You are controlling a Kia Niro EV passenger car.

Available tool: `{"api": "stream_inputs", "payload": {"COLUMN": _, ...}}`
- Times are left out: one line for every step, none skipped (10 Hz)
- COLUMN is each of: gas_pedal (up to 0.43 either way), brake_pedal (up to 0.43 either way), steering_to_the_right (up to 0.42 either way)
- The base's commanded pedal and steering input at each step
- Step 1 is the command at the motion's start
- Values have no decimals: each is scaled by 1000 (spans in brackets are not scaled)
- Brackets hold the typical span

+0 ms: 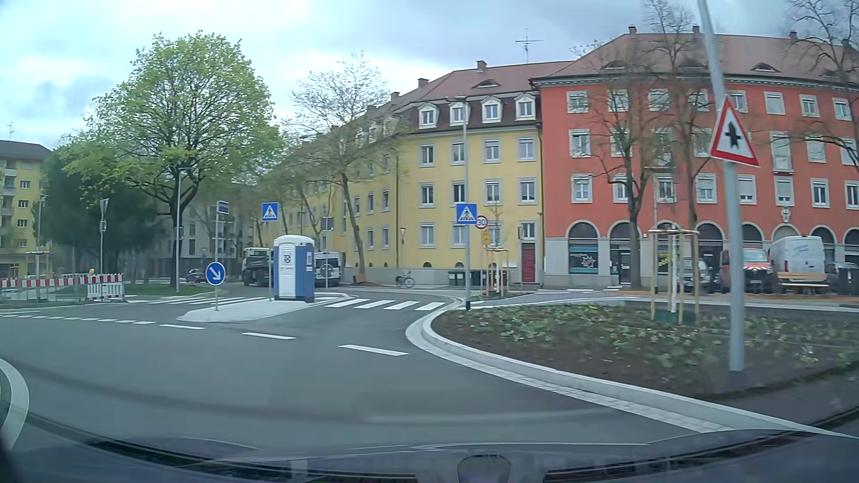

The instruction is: Follow the waypoints while adhering to traffic rules and regulations

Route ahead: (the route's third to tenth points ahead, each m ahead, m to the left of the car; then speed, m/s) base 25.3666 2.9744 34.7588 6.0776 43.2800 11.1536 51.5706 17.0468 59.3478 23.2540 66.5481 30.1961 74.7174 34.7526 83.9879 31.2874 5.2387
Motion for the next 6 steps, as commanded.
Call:
{"api": "stream_inputs", "payload": {"gas_pedal": 59, "brake_pedal": 0, "steering_to_the_right": -309}}
{"api": "stream_inputs", "payload": {"gas_pedal": 59, "brake_pedal": 0, "steering_to_the_right": -286}}
{"api": "stream_inputs", "payload": {"gas_pedal": 47, "brake_pedal": 0, "steering_to_the_right": -261}}
{"api": "stream_inputs", "payload": {"gas_pedal": 47, "brake_pedal": 0, "steering_to_the_right": -238}}
{"api": "stream_inputs", "payload": {"gas_pedal": 47, "brake_pedal": 0, "steering_to_the_right": -209}}
{"api": "stream_inputs", "payload": {"gas_pedal": 47, "brake_pedal": 0, "steering_to_the_right": -175}}
